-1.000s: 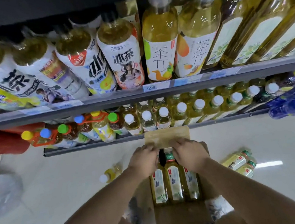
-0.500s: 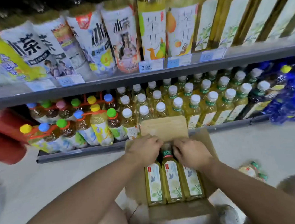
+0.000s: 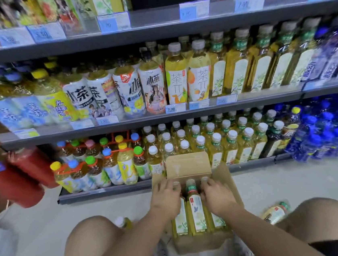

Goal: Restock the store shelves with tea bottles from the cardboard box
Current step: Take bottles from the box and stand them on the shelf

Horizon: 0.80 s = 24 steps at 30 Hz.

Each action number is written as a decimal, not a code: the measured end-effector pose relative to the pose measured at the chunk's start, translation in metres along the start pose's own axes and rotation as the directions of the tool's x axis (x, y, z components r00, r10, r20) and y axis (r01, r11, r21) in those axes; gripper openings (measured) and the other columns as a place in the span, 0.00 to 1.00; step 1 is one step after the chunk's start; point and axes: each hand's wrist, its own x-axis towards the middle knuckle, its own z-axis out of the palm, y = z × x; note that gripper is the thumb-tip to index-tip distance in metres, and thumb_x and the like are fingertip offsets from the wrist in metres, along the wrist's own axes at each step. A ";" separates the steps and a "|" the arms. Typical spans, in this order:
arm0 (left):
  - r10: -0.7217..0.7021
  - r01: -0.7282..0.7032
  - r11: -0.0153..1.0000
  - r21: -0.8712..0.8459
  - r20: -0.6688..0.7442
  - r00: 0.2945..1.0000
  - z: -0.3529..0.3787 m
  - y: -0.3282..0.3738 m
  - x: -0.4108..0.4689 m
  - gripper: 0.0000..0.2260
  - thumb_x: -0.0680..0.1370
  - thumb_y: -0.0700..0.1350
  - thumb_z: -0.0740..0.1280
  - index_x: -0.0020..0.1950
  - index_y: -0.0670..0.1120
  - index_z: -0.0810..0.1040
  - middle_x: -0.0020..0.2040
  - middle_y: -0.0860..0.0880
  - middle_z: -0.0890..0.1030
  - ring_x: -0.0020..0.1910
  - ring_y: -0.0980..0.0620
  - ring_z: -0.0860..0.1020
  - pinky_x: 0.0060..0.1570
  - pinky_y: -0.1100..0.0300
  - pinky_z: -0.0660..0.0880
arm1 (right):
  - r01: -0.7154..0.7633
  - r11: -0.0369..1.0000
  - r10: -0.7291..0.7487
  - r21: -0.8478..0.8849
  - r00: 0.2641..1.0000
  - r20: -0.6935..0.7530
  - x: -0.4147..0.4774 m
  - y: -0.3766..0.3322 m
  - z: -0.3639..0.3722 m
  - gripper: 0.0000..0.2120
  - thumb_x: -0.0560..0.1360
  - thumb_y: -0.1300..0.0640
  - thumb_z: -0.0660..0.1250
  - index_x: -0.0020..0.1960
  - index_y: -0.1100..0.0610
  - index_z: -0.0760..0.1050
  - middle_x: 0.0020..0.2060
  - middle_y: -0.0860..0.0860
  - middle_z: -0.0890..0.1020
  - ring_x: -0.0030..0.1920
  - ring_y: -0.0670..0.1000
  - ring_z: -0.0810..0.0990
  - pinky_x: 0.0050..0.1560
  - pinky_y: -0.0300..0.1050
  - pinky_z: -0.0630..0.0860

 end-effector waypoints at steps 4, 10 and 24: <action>-0.040 0.040 0.999 -0.009 0.024 0.999 0.019 -0.006 0.007 0.29 0.82 0.56 0.54 0.82 0.49 0.51 0.81 0.43 0.49 0.80 0.39 0.45 0.76 0.38 0.44 | -0.039 0.999 0.039 0.011 0.998 0.053 0.026 -0.011 0.011 0.15 0.80 0.49 0.57 0.64 0.53 0.73 0.62 0.54 0.76 0.63 0.57 0.72 0.61 0.52 0.68; -0.118 0.124 0.992 -0.029 0.165 0.979 0.055 -0.020 0.017 0.30 0.85 0.52 0.47 0.81 0.44 0.35 0.82 0.44 0.35 0.80 0.43 0.34 0.77 0.38 0.40 | -0.249 0.962 0.215 0.110 0.943 0.253 0.078 -0.044 0.027 0.12 0.79 0.49 0.60 0.58 0.53 0.75 0.56 0.55 0.81 0.62 0.58 0.76 0.58 0.50 0.74; 0.074 -0.072 0.951 -0.300 -0.003 0.997 0.034 -0.011 0.017 0.30 0.80 0.55 0.56 0.81 0.47 0.55 0.81 0.47 0.58 0.80 0.47 0.53 0.78 0.48 0.48 | -0.330 0.816 0.296 0.475 0.944 0.146 0.066 -0.031 0.029 0.21 0.72 0.43 0.70 0.55 0.58 0.75 0.44 0.54 0.84 0.45 0.55 0.83 0.39 0.45 0.78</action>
